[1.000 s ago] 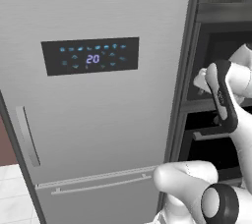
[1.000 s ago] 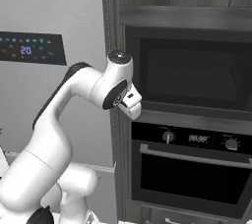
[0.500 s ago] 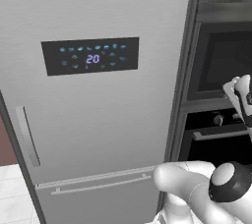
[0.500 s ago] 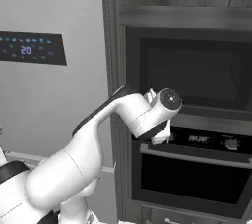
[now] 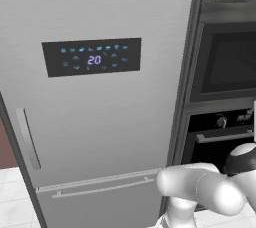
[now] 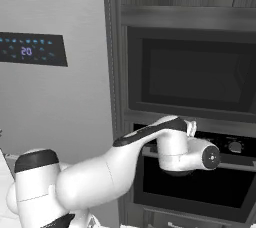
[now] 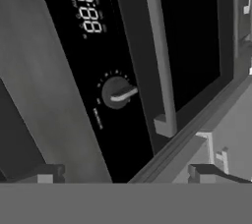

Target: Take the fish from the oven and place it on the plate on the counter.

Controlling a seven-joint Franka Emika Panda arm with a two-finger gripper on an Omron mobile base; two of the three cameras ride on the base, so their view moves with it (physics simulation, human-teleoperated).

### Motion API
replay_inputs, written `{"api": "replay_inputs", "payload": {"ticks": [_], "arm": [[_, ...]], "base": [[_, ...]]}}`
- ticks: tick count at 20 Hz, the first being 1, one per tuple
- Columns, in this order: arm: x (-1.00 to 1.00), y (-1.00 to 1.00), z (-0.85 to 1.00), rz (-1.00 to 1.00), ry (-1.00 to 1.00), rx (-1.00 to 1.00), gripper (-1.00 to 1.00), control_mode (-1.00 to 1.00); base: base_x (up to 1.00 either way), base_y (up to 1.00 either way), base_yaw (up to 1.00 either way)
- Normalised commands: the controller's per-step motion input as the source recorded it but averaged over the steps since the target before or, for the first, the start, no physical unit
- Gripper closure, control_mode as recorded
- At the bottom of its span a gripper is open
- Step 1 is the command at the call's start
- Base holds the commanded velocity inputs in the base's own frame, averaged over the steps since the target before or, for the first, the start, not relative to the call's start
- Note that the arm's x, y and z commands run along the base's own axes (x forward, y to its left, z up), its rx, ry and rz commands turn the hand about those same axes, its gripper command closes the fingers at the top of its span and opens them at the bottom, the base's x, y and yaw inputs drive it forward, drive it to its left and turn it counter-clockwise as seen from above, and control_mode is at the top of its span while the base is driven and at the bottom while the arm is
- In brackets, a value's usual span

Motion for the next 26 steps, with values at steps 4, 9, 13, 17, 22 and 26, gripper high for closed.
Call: {"api": "replay_inputs", "payload": {"ticks": [4, 9, 13, 17, 22, 26], "arm": [[-0.42, -0.16, -0.30, 0.02, -0.17, 0.13, -1.00, -1.00], [-0.15, 0.00, -0.33, 0.07, -0.21, 0.07, -1.00, -1.00], [-0.07, 0.00, -0.30, 0.08, -0.25, 0.03, -1.00, -1.00], [0.00, -0.04, -0.41, 0.06, -0.27, 0.02, -1.00, -1.00], [0.07, -0.14, -0.44, 0.05, -0.18, 0.01, -1.00, -1.00], [0.05, -0.24, -0.35, 0.04, -0.07, 0.00, -1.00, -1.00]], "base": [[0.00, 0.00, 0.00], [0.00, 0.00, 0.00], [0.00, 0.00, 0.00], [0.00, 0.00, 0.00], [0.00, 0.00, 0.00], [0.00, 0.00, 0.00]]}}
